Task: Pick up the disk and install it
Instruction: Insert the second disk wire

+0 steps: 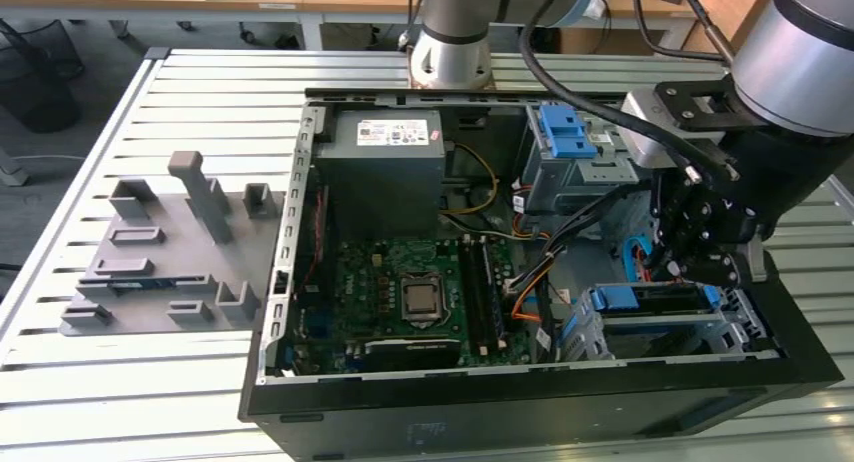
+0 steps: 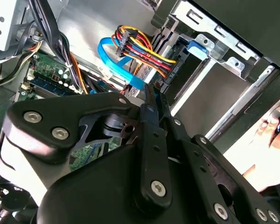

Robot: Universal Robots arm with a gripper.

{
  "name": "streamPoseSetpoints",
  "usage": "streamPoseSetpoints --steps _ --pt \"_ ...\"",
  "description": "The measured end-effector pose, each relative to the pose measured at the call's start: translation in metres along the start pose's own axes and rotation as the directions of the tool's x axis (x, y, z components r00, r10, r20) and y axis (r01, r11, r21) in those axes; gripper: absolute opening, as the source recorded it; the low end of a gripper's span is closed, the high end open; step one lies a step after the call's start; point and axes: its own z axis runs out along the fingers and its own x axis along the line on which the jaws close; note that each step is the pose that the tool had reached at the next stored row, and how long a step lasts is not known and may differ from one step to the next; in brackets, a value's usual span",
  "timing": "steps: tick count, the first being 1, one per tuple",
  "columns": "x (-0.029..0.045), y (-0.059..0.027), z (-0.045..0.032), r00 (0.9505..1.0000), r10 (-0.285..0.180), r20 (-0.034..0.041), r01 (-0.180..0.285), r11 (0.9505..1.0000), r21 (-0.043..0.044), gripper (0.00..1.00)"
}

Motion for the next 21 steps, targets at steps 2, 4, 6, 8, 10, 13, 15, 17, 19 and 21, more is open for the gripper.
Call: streamPoseSetpoints --steps 2,4,6,8,10,13,15,17,19,21 --pt "0.0013 0.0000 0.0007 1.0000 0.000 0.0073 0.000 1.0000 0.0000 0.16" --pt "0.0021 0.0000 0.0014 0.9999 0.001 0.0134 -0.001 1.0000 0.0000 0.16" --pt "0.0032 0.0001 0.0026 0.9998 0.001 0.0181 -0.001 1.0000 -0.0001 0.16" --pt "0.0049 0.0001 0.0039 0.9998 0.001 0.0209 -0.001 1.0000 -0.0001 0.16" --pt "0.0065 0.0002 0.0049 0.9997 0.001 0.0230 -0.001 1.0000 -0.0001 0.16" --pt "0.0076 0.0002 0.0058 0.9997 0.001 0.0239 -0.001 1.0000 -0.0001 0.16" --pt "0.0077 0.0002 0.0058 0.9997 0.001 0.0237 -0.001 1.0000 -0.0001 0.16" --pt "0.0077 0.0002 0.0058 0.9997 0.001 0.0236 -0.001 1.0000 -0.0001 0.16" --pt "0.0082 0.0002 0.0061 0.9997 0.001 0.0240 -0.001 1.0000 -0.0001 0.16" --pt "0.0088 0.0002 0.0064 0.9997 0.001 0.0242 -0.001 1.0000 -0.0001 0.16"
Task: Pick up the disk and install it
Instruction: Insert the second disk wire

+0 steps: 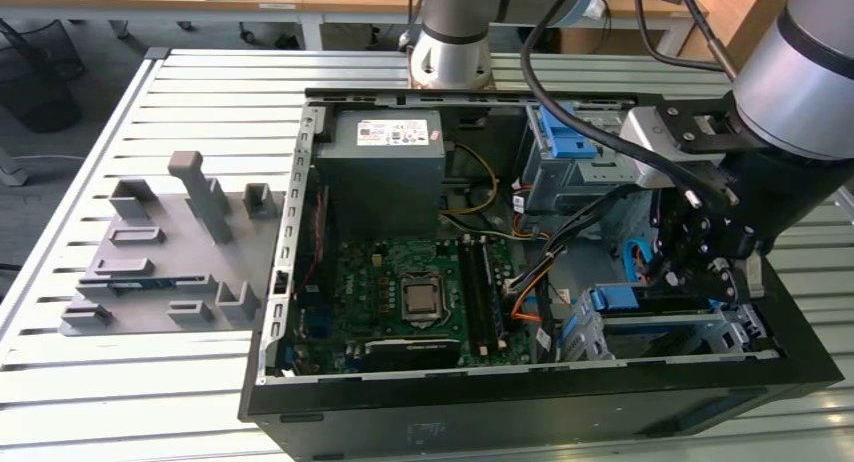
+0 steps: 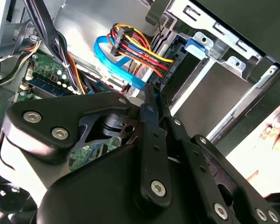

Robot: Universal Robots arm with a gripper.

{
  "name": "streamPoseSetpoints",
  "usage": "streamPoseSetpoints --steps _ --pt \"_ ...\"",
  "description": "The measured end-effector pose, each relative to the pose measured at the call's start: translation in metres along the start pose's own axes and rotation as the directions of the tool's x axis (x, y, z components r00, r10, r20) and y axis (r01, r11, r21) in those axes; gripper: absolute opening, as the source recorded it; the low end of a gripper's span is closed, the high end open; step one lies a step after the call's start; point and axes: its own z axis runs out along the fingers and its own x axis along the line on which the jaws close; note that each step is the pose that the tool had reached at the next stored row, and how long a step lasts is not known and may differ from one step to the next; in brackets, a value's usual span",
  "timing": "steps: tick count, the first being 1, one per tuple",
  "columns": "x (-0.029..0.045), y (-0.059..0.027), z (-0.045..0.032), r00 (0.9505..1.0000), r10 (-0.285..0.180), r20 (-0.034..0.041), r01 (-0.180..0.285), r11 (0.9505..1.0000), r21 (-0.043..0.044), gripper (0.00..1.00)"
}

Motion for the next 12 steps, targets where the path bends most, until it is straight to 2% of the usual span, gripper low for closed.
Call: streamPoseSetpoints --steps 12 --pt "0.0018 -0.0012 0.0024 1.0000 0.000 0.0003 0.000 1.0000 -0.0001 0.16"
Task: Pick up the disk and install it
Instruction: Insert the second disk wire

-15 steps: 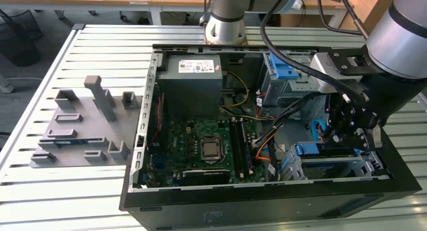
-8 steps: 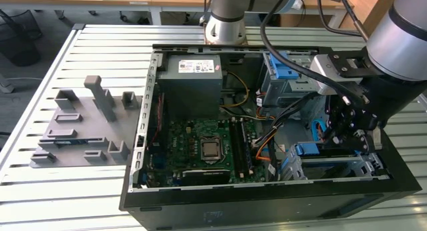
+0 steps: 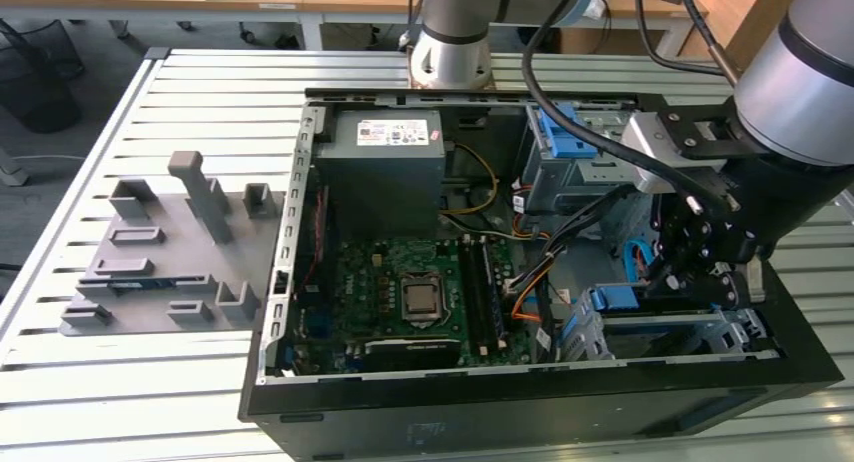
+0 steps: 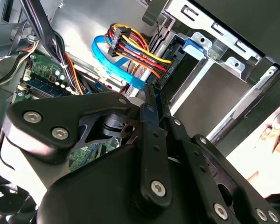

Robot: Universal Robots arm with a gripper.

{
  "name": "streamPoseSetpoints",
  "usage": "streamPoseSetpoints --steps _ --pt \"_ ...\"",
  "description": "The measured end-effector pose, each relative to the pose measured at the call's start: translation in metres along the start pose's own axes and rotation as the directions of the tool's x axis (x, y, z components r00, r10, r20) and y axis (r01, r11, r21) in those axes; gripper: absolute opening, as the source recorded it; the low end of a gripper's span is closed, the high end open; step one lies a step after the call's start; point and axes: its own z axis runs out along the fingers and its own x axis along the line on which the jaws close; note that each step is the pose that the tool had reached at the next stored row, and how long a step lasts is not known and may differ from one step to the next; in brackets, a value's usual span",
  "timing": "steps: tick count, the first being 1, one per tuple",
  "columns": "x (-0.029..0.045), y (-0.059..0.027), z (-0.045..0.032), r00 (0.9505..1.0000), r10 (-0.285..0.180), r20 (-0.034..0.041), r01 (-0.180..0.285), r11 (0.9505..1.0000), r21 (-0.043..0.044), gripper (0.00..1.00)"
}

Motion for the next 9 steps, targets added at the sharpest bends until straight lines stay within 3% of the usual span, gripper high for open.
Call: streamPoseSetpoints --steps 9 --pt "0.0001 -0.0001 0.0015 1.0000 0.000 0.0007 0.000 1.0000 0.0001 0.16"
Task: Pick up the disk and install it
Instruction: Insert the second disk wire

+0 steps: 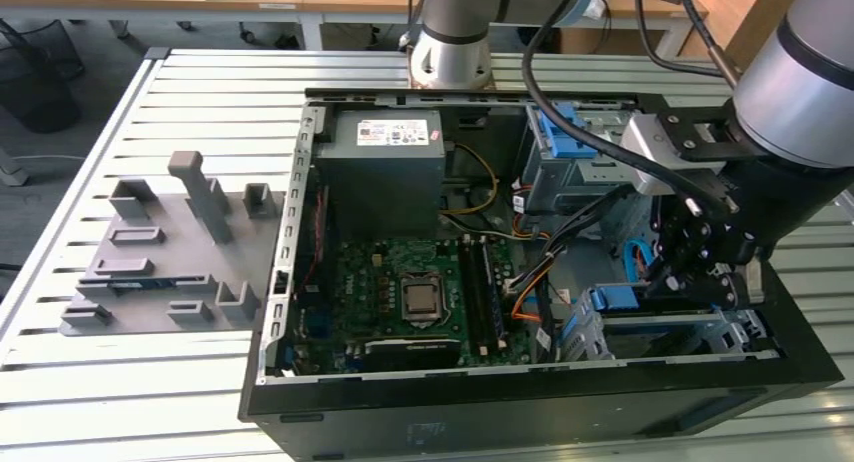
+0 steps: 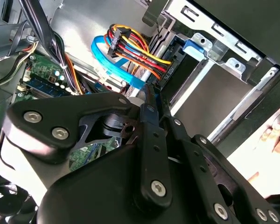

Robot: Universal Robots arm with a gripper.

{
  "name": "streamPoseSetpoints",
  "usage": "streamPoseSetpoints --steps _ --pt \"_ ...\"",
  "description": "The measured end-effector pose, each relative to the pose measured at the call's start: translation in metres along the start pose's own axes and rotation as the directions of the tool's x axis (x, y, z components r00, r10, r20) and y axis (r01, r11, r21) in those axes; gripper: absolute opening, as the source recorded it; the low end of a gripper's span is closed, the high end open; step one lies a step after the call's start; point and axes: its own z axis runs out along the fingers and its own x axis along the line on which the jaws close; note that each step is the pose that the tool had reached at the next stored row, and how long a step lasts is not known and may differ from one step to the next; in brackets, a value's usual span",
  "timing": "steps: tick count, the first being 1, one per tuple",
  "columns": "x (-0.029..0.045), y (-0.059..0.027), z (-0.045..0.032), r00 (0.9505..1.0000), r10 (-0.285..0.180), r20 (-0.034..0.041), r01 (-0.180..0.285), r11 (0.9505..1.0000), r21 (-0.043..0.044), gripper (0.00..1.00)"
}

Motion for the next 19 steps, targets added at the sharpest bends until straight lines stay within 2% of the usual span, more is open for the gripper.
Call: streamPoseSetpoints --steps 19 --pt "0.0008 0.0002 0.0046 1.0000 0.000 0.0005 0.000 1.0000 -0.0001 0.16"
